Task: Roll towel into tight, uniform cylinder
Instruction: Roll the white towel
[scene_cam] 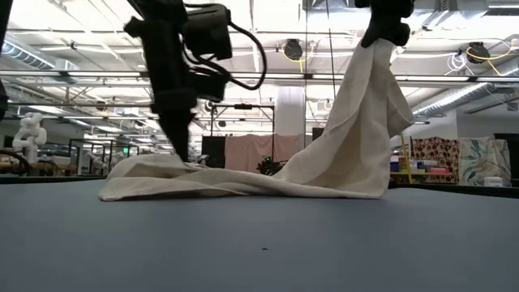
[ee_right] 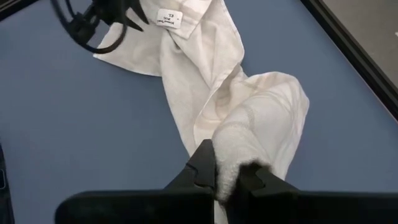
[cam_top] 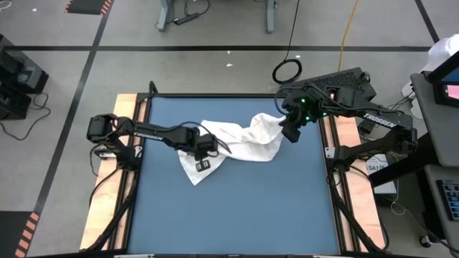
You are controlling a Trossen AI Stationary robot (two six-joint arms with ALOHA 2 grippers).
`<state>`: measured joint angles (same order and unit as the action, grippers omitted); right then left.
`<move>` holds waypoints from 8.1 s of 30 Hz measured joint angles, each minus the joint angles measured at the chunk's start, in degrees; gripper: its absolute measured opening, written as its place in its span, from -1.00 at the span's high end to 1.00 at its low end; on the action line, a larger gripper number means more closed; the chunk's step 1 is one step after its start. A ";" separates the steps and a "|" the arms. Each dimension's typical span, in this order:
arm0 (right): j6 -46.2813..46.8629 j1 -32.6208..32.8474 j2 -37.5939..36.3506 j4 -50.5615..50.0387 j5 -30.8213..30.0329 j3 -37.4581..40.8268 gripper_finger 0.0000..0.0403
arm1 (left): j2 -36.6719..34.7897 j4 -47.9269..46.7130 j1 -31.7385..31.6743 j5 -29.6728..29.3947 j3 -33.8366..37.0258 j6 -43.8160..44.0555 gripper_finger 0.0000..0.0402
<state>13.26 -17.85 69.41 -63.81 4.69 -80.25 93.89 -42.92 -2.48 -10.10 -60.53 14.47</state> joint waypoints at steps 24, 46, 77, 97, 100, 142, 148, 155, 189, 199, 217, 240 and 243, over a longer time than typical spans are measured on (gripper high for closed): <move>4.88 0.00 -4.29 -14.22 1.45 -0.04 1.00 | -20.73 7.20 0.33 0.56 14.73 -2.81 0.02; 39.18 5.45 -8.97 -16.25 4.39 -0.04 1.00 | -24.59 8.19 -24.96 0.33 16.29 -29.94 0.02; 53.34 11.17 -6.91 -2.36 -4.45 0.00 1.00 | -1.38 39.12 -18.25 12.34 15.89 -47.95 0.02; 50.60 11.17 -6.91 -2.75 -4.94 0.00 1.00 | -0.09 41.39 -18.82 12.15 15.91 -45.02 0.49; 50.58 11.17 -6.91 -2.77 -4.94 0.00 1.00 | 0.59 41.32 -19.02 11.49 15.91 -43.53 0.47; 49.05 11.17 -6.91 -2.73 -6.60 0.00 1.00 | -17.80 11.50 -19.38 26.01 14.12 -22.26 1.00; 48.79 11.17 -6.91 -2.71 -8.22 0.00 1.00 | -24.24 2.62 -15.20 27.63 14.23 -20.87 1.00; 48.23 11.17 -6.91 -2.61 -9.41 0.00 1.00 | -25.75 0.96 -15.25 21.00 18.04 -22.80 0.93; 49.77 11.18 -2.59 -0.61 -10.69 -0.04 1.00 | -14.07 34.04 -7.31 8.74 27.19 -14.70 -0.03; 51.74 11.19 -1.75 1.52 -10.53 -0.04 1.00 | -13.07 38.04 -4.50 -3.68 26.91 -14.27 -0.01; 50.71 11.19 -1.77 2.65 -10.43 -0.04 1.00 | -10.76 37.54 -0.03 -0.90 26.47 -9.05 0.07; 45.89 11.21 -1.77 2.28 -8.87 -0.04 1.00 | -14.04 23.83 1.27 -3.10 21.83 -7.24 0.94; 44.33 11.21 -1.77 2.28 -8.87 -0.02 1.00 | -17.93 17.27 1.25 2.11 19.52 -8.94 0.94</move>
<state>57.59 -6.63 67.64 -61.54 -4.18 -80.27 75.97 -25.65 -1.23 -7.99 -41.01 5.53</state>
